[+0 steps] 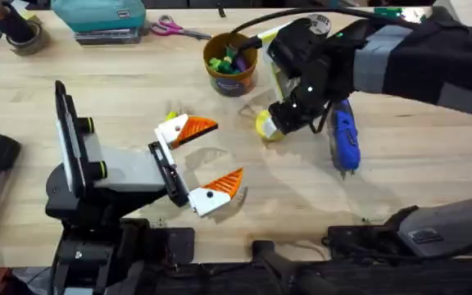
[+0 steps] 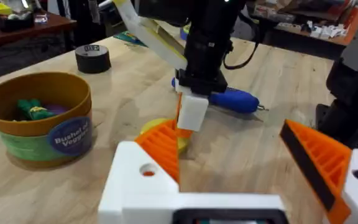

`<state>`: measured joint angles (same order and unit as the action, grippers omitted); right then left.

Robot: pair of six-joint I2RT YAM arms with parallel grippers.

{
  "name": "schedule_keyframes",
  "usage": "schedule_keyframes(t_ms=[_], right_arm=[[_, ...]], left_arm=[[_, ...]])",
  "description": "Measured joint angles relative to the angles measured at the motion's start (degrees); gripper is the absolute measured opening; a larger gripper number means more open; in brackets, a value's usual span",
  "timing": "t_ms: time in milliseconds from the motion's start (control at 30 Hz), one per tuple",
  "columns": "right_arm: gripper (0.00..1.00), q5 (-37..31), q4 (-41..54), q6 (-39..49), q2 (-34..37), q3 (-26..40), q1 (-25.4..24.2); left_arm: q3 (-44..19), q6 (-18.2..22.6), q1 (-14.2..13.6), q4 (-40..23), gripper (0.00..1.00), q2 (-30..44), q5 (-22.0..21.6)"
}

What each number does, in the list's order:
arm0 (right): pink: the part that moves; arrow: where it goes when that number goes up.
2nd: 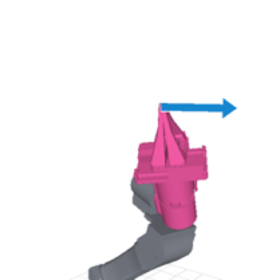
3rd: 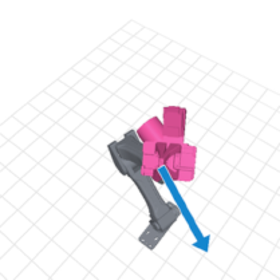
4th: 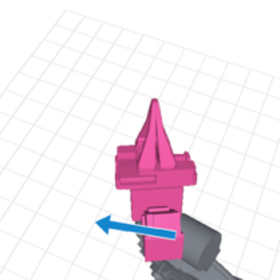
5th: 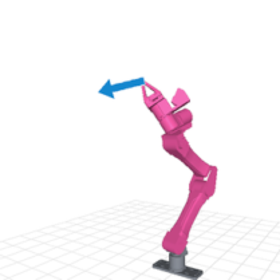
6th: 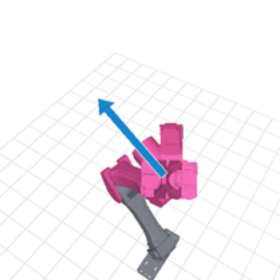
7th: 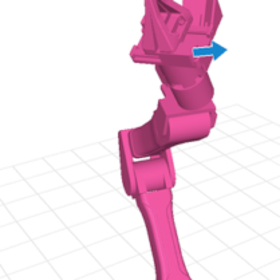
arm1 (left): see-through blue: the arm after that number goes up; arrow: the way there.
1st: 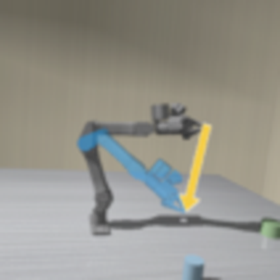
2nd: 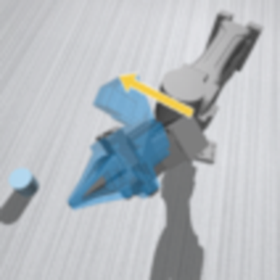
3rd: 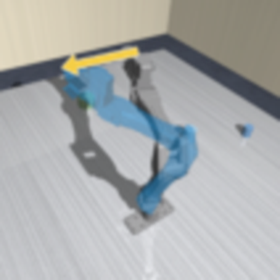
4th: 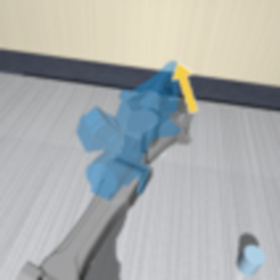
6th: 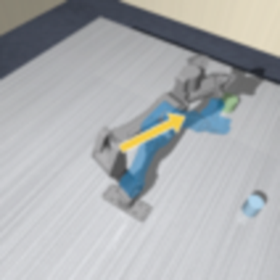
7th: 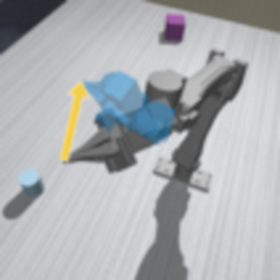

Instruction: Pick up the gripper from the table and insert it into the empty holder that is missing its gripper. Then pick up a screw, insert it into the mounting hole, and use the screwdriver to tighten it. Finally, clean up the table by picking up the vegetable and placing it into the bucket.

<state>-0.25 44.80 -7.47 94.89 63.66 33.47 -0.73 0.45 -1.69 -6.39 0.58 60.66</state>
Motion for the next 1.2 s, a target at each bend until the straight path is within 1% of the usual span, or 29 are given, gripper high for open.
schedule_keyframes(t_ms=[67, 200, 300, 367, 467, 567, 600, 1200], right_arm=[[0.361, -0.03, 0.0, -0.02, 0.0, 0.0, 0.0], [0.327, -0.13, -0.02, -0.02, 0.0, 0.0, 0.0], [0.25, -0.15, -0.02, -0.02, 0.0, 0.0, 0.0], [0.221, -0.15, -0.02, -0.02, 0.0, 0.0, 0.0], [0.151, -0.15, -0.02, -0.02, 0.0, 0.0, 0.0], [0.027, -0.19, -0.02, -0.03, 0.0, 0.0, 0.0], [0.011, -0.2, -0.02, -0.04, 0.0, 0.0, 0.0], [0.007, -0.22, 0.24, -0.02, 0.0, 0.2, 0.0]], left_arm=[[0.0, 0.02, 0.0, -0.02, 0.986, 0.0, 0.0], [0.0, 0.02, 0.0, -0.02, 0.986, 0.0, 0.0], [0.0, 0.01, 0.01, -0.02, 0.985, 0.0, 0.0], [0.0, 0.02, 0.0, -0.02, 0.985, 0.0, 0.0], [0.0, 0.02, 0.0, 0.0, 0.986, 0.0, 0.0], [0.0, 0.02, 0.0, -0.02, 0.986, 0.0, 0.0], [0.0, 0.0, 0.0, 0.0, 0.986, 0.0, 0.0], [0.0, 0.02, 0.02, -0.02, 0.986, 0.0, 0.0]])
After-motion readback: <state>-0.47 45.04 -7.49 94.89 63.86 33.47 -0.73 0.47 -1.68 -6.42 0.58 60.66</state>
